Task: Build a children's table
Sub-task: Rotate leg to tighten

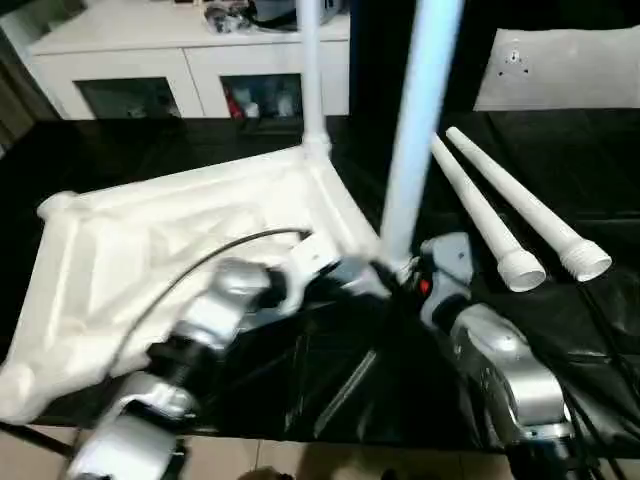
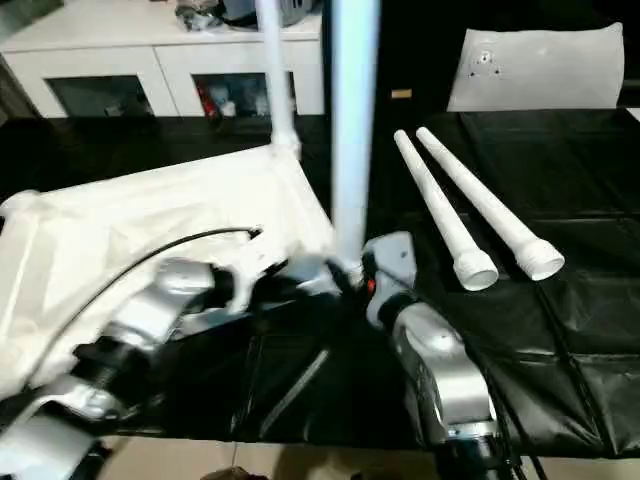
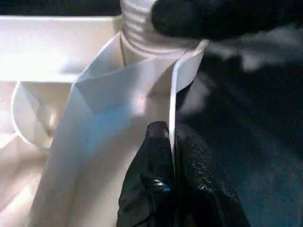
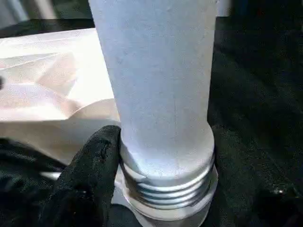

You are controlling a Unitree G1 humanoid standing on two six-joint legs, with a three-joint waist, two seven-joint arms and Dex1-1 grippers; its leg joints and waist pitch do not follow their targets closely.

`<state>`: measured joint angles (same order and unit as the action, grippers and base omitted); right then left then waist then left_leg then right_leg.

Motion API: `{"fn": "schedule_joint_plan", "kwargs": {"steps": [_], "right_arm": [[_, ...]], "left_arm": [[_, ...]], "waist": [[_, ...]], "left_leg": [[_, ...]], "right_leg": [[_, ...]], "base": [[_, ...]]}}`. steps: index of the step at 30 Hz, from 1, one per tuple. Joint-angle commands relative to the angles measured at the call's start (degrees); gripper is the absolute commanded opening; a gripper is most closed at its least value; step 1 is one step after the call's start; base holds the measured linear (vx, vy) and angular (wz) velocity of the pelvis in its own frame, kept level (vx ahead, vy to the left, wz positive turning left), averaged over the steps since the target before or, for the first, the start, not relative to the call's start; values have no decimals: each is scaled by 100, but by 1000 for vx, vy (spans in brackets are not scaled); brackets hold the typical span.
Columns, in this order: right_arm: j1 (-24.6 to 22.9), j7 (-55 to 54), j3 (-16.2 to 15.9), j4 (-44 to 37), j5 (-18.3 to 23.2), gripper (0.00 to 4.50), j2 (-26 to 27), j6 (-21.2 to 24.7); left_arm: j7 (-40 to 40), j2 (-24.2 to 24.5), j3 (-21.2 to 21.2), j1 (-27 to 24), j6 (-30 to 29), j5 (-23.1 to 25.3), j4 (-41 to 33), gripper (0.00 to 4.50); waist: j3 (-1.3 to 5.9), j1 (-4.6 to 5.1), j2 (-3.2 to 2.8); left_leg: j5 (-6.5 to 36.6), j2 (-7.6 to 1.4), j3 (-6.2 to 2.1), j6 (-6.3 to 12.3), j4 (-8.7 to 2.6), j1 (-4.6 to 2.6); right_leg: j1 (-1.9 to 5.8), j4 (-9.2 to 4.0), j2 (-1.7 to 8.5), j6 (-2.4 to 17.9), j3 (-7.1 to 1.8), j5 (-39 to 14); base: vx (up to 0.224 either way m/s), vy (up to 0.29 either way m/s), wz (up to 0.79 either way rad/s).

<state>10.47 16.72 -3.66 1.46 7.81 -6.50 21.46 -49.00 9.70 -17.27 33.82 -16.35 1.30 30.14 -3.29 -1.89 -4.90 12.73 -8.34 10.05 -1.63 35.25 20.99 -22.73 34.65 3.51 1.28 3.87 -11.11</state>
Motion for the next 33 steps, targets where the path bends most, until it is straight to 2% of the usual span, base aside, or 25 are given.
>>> {"fn": "schedule_joint_plan", "kwargs": {"steps": [1, 2, 4, 6, 8, 9, 10, 11, 12, 13, 14, 15, 16, 17, 18, 21, 22, 23, 24, 25, 29, 32, 33], "right_arm": [[-161, 91, -577, 185, 33, 266, 345, 325], [-135, 30, -597, 211, -55, 266, 366, 304], [-137, -85, -415, 195, -23, 322, 442, 213], [-182, -36, -360, 131, -13, 322, 396, 138], [-227, 25, -361, 74, -32, 347, 321, 62], [-250, 48, -353, 47, -31, 356, 288, 24], [-307, 111, -352, -18, -51, 364, 178, -102], [-429, 290, -311, -187, 2, 372, 3, -234], [-446, 318, -307, -211, 10, 383, -20, -245], [-508, 417, -288, -303, 19, 392, -92, -303], [-588, 564, -282, -420, 52, 400, -189, -354], [-625, 626, -287, -471, 56, 407, -242, -365], [-737, 775, -278, -599, 53, 417, -392, -441], [-783, 834, -269, -647, 61, 425, -448, -477], [-866, 940, -243, -723, 75, 431, -560, -536], [-990, 1184, -177, -865, 176, 447, -732, -543], [-1063, 1475, -135, -1013, 347, 447, -889, -536], [-1084, 1587, -127, -1067, 418, 447, -945, -540], [-1104, 1805, -123, -1167, 537, 447, -1069, -528], [-1104, 1805, -123, -1167, 537, 447, -1069, -528], [-1094, 2279, -218, -1282, 708, 447, -1398, -422], [-997, 2741, -365, -1274, 739, 447, -1703, -471], [-805, 3089, -484, -1175, 735, 447, -1899, -464]], "left_arm": [[1215, -126, 662, 255, -24, -116, -23, 0], [1233, -170, 653, 256, -50, -94, -45, 0], [1105, -177, 535, 203, -112, 14, -177, 0], [984, -99, 446, 164, -59, 75, -222, 0], [874, -22, 383, 143, 18, 106, -230, 0], [818, 14, 359, 135, 52, 113, -230, 0], [641, 113, 298, 111, 106, 118, -235, 0], [373, 296, 220, 61, 169, 129, -240, 0], [339, 320, 209, 55, 182, 132, -240, 0], [228, 416, 164, 30, 209, 155, -240, 0], [107, 529, 112, 2, 268, 190, -232, 0], [40, 584, 84, -13, 317, 207, -229, 0], [-175, 737, 29, -65, 392, 225, -240, 0], [-261, 797, 15, -87, 413, 225, -248, 0], [-490, 933, -44, -133, 599, 233, -263, 0], [-813, 1138, -148, -178, 885, 235, -238, 0], [-1095, 1330, -273, -180, 1155, 285, -152, 0], [-1197, 1398, -320, -178, 1238, 304, -119, 0], [-1491, 1522, -410, -178, 1508, 295, -66, 0], [-1491, 1522, -410, -178, 1508, 295, -66, 0], [-2127, 1673, -511, -155, 1948, 160, -4, 0], [-2503, 1740, -584, -96, 2114, 92, 5, 0], [-2759, 1752, -685, -29, 2295, 87, 30, 0]], "waist": [[248, 19, 119], [254, 25, 121], [280, 19, 109], [296, 5, 101], [308, 5, 110], [309, 23, 108], [340, 37, 113], [365, 36, 122], [364, 36, 116], [369, 36, 91], [373, 44, 117], [373, 44, 117], [376, 19, 100], [373, 30, 104], [364, 25, 81], [338, 11, 90], [340, -16, 114], [330, -23, 99], [319, -26, 92], [324, -37, 102], [301, -65, 103], [323, -114, 110], [353, -131, 155]], "left_leg": [[975, -431, -240, 325, -507, 7], [943, -436, -237, 343, -508, 12], [799, -439, -230, 401, -497, 10], [596, -443, -223, 490, -487, 18], [505, -439, -222, 569, -473, 37], [427, -422, -232, 628, -470, 79], [292, -422, -228, 675, -446, 75], [59, -418, -222, 770, -418, 81], [-19, -420, -222, 842, -412, 84], [-149, -434, -221, 950, -398, 75], [-234, -446, -224, 1044, -389, 78], [-234, -446, -224, 1044, -389, 78], [-292, -476, -229, 1160, -377, 71], [-298, -476, -225, 1186, -373, 79], [-231, -486, -224, 1196, -377, 63], [89, -496, -214, 1054, -408, 50], [202, -499, -217, 1013, -416, 39], [278, -518, -209, 935, -436, 23], [345, -518, -210, 902, -444, 18], [400, -520, -215, 844, -447, 16], [705, -529, -203, 605, -489, -46], [593, -520, -198, 554, -474, -39], [498, -524, -192, 586, -462, -42]], "right_leg": [[240, -562, 561, 880, -339, -2061], [245, -559, 569, 890, -340, -1982], [268, -552, 581, 914, -348, -1759], [275, -525, 577, 969, -342, -1399], [305, -494, 582, 1003, -337, -1178], [338, -483, 581, 1026, -316, -1061], [343, -470, 585, 1075, -316, -818], [346, -421, 574, 1142, -314, -426], [338, -413, 572, 1168, -312, -277], [321, -380, 559, 1236, -302, -31], [324, -356, 555, 1277, -295, 122], [324, -356, 555, 1277, -295, 122], [315, -332, 572, 1291, -293, 213], [313, -323, 572, 1304, -291, 231], [297, -346, 574, 1325, -281, 129], [298, -390, 575, 1298, -289, -342], [300, -410, 579, 1274, -293, -521], [284, -413, 578, 1259, -303, -634], [278, -426, 576, 1255, -302, -706], [298, -426, 584, 1213, -314, -746], [291, -454, 591, 1247, -333, -1011], [312, -426, 602, 1306, -339, -803], [329, -400, 601, 1329, -340, -653]], "base": [[0, 0, 0], [0, 0, 0], [0, 0, 0], [0, 0, 0], [0, 0, 0], [0, 0, 0], [0, 0, 0], [0, 0, 0], [0, 0, 0], [0, 0, 0], [0, 0, 0], [0, 0, 0], [0, 0, 0], [0, 0, 0], [0, 0, 0], [0, 0, 0], [0, 0, 0], [0, 0, 0], [0, 0, 0], [0, 0, 0], [0, 0, 0], [0, 0, 0], [0, 0, 0]]}}
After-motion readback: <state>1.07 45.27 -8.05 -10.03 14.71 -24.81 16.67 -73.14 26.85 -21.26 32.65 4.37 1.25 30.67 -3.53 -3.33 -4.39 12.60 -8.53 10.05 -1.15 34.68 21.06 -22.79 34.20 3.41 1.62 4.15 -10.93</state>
